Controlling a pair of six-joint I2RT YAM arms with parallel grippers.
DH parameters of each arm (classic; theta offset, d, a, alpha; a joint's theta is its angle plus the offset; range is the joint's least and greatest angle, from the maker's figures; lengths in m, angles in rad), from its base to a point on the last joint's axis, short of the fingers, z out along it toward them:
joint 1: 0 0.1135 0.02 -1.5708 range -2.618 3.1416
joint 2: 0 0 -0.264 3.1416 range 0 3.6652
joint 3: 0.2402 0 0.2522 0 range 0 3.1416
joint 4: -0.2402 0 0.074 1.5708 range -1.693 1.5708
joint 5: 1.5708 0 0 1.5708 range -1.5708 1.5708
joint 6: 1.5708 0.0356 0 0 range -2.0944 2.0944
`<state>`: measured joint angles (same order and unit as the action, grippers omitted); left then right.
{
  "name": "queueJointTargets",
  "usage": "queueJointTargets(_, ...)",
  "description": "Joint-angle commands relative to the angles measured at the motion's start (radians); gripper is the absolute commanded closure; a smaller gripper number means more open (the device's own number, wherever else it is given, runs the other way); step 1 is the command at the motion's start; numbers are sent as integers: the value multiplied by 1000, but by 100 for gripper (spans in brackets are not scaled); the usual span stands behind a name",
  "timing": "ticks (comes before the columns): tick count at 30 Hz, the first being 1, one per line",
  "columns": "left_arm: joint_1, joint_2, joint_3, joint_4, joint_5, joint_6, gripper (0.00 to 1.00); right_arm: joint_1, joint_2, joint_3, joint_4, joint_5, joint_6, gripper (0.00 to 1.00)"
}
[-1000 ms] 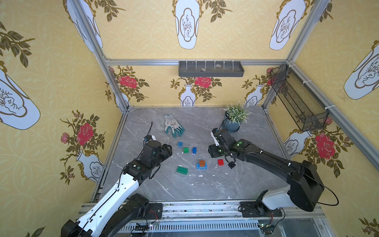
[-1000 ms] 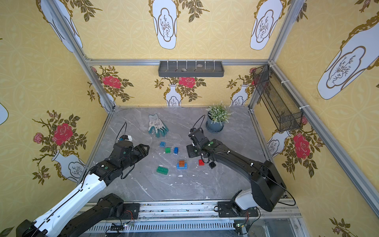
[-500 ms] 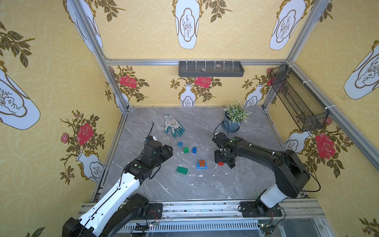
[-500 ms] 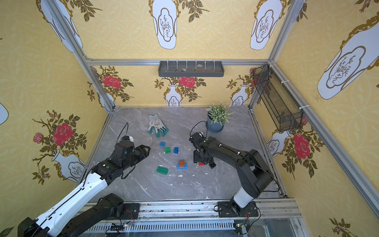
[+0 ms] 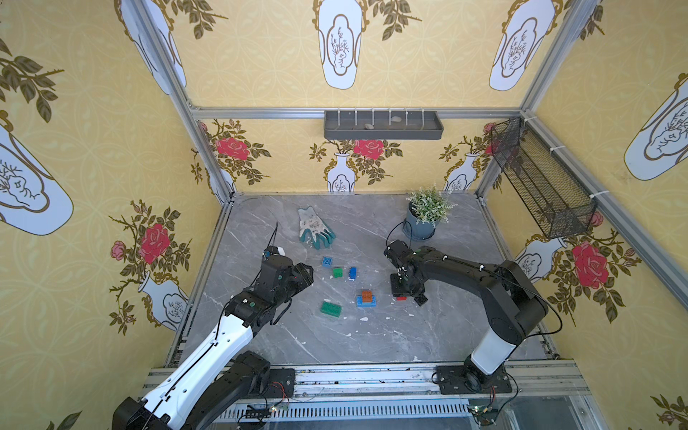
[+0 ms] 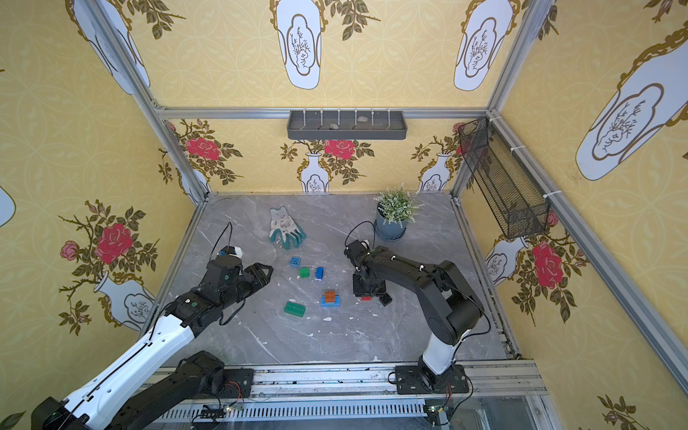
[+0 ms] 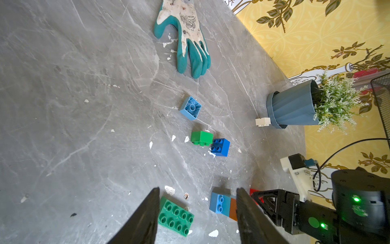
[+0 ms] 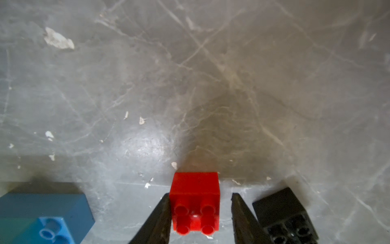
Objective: Assemble the number 1 with lego
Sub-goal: Pick up the lego brick from the center of the board, then assemble the lego brick with the lego brick.
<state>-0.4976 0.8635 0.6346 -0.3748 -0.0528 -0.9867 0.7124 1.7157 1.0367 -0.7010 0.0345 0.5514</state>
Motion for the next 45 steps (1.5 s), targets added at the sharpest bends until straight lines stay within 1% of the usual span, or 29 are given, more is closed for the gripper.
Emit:
queueJointTargets(1,3,3,0,15,1,15,42,-3,9,6,3,-8,-11,56)
queueJointTargets(6,7,4,0,15,2,16,42,-3,21,13,5,-16,-20,61)
queueJointTargets(12,8,0,-1,11,4,16,43,-3,15,17,1,-18,-24,70)
queueJointTargets(16,10,-4,-5,10,7,16,42,-1,-13,54,-35,4,-76,74)
queueJointTargets(20,11,-6,-17,13,13,10,42,23,-70,119,-48,42,-229,75)
queueJointTargets(23,11,-16,-34,23,16,-5,42,49,-105,164,-30,-2,-428,75)
queueJointTargets(25,11,-28,-52,31,16,-14,42,76,-120,193,-29,-79,-604,75)
queueJointTargets(26,11,-36,-59,35,18,-19,42,85,-120,208,-37,-111,-668,75)
queueJointTargets(30,11,-68,-95,31,26,-46,42,141,-94,297,-120,-187,-929,78)
queueJointTargets(32,12,-89,-116,31,26,-59,42,162,-83,317,-145,-217,-1033,79)
queueJointTargets(35,12,-118,-133,23,21,-63,42,169,-54,350,-177,-238,-1122,79)
queueJointTargets(39,14,-146,-144,3,10,-63,42,186,8,401,-247,-221,-1205,78)
queueJointTargets(45,18,-175,-157,-7,6,-63,42,219,89,459,-308,-177,-1273,77)
